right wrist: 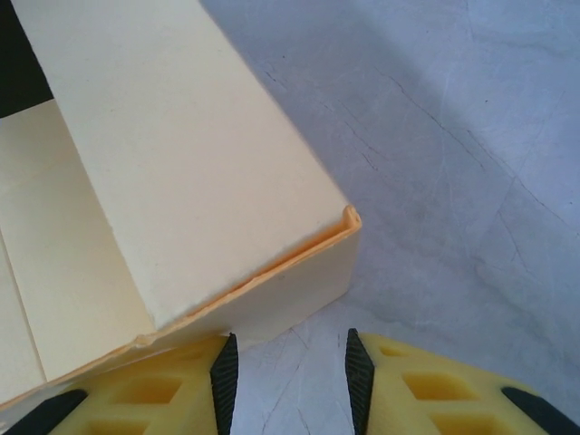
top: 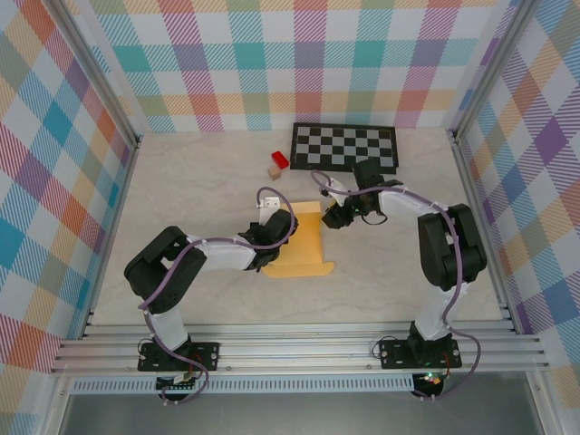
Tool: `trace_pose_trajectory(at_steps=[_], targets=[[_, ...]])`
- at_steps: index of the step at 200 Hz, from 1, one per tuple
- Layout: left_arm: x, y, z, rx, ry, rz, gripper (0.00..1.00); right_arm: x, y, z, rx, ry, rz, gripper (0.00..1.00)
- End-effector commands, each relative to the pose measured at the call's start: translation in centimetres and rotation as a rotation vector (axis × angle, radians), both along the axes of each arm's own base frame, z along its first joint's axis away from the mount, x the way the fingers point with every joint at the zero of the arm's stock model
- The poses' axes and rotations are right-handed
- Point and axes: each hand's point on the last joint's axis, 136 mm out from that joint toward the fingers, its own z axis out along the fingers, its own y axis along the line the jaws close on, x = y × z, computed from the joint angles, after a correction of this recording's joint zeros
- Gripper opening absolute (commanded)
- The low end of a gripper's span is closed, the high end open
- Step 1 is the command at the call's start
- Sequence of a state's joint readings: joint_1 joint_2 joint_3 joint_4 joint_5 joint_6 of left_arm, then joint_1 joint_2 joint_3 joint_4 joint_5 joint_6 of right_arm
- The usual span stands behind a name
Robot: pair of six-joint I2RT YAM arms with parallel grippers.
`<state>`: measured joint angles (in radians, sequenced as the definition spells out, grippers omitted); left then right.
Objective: Fold the paper box
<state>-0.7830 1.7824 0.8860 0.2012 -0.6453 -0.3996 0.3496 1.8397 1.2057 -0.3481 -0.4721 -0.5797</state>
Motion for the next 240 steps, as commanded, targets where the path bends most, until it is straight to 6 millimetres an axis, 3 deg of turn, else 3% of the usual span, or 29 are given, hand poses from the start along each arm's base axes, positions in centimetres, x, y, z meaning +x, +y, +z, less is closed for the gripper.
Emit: trace_pose_trajectory(at_steps=[1,42,95,117,140,171,198,240], targets=[[-0.6,-2.1,-0.2,-0.037,0.040,-0.089,0.00,0.1,3.4,3.0,0.095,-0.071,0.042,0.40],[-0.7,-2.1,0.4,-0.034,0.056,-0.091,0.00,-0.1,4.3,3.4,0.098,-0.067,0.013,0.41],[-0.1,0.3,2.1,0.044,0.026,-0.025,0.00,1.1,-0.7,3.3,-0.103,-0.068,-0.205,0.41],[0.1,1.2,2.4,0.046,0.022,-0.006,0.00,0.3,-2.9,3.4,-0.122,-0.016,-0.304,0.41],[0.1,1.9,2.2,0.049,0.027,0.010,0.00,-1.8,-3.9,4.3,-0.057,0.058,-0.417,0.42],[0.0,2.5,1.6,0.043,0.036,0.032,0.00,-5.5,-2.8,4.9,0.060,0.244,-0.518,0.41],[0.1,2.4,1.2,0.032,0.045,0.038,0.00,-8.1,-0.2,4.4,0.108,0.333,-0.525,0.40],[0.0,2.3,0.6,0.017,0.062,0.044,0.00,-9.0,3.1,3.1,0.194,0.377,-0.586,0.35]])
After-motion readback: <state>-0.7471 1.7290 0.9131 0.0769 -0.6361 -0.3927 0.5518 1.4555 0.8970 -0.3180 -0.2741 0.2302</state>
